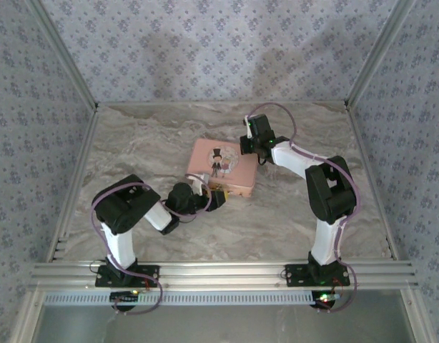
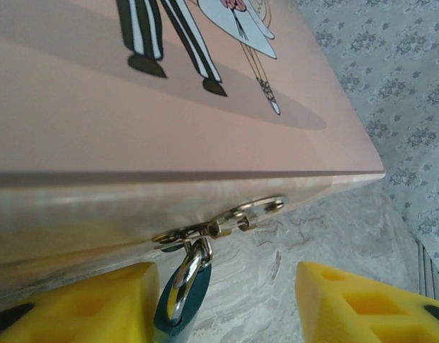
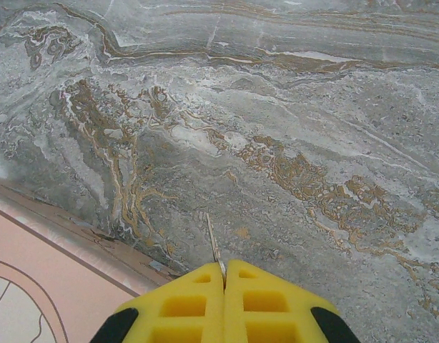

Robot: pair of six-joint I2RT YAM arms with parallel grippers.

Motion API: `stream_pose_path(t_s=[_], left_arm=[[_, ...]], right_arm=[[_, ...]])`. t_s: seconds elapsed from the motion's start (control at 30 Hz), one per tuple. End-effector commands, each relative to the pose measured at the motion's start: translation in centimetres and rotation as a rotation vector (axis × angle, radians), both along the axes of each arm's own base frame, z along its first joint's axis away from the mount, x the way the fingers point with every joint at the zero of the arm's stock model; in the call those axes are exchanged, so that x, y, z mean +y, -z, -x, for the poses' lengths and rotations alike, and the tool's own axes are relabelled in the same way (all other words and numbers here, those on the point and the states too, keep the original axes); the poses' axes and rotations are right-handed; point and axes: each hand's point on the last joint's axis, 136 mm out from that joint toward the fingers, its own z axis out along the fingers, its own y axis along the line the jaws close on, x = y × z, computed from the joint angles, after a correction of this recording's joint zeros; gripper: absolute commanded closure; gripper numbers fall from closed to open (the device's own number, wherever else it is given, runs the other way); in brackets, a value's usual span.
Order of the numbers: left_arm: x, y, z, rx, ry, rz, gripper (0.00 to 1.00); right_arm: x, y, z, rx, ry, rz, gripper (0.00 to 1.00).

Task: Unlock a padlock with a key

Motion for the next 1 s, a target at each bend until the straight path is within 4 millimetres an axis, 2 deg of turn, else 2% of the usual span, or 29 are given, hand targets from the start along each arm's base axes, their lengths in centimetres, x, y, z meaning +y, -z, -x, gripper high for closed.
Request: stream_pose_path(t_s=[0.0,0.2,0.3,0.37,0.53,0.6,0.73,0.97], left_arm=[[-0.1,-0.6,-0.1,-0.021,0.011,-0.002,0.51],[0.0,0.1,0.1,0.000,0.021,-0.016,0.60],[0.0,0.0,-0.1,-0.001,0.021,-0.014,0.71],[-0.2,-0.2,-0.3,0.005,0.028,-0.008,0.73],[-0.6,-0.5,-0.3,0.019,0.049,-0.010,0.88],[-0.5,-0.5,-0.4,0.035,0.048,-0.017,0.89],[-0.7,-0.6,-0.2,0.071,0.064,-0.045,0.99],[-0.9,-1.2,0.0,0.138,0.076,-0.075,1.00]], right_arm=[[0.4,2.7,2.4,0.110,-0.039,0.026,1.00],[0.3,2.6,2.4,0.108,-0.038,0.027,1.00],[0.3,2.5,2.5,0.106,-0.039,0.025,1.00],[0.3,2.4,2.5,0.104,-0.040,0.025,1.00],[0.2,2.0,2.5,0.096,-0.041,0.024,1.00],[0.1,1.7,2.4,0.093,-0.040,0.021,1.00],[-0.5,0.6,1.7,0.077,-0.030,0.010,1.00],[-3.2,-3.8,-0.2,0.011,0.028,-0.041,1.00]])
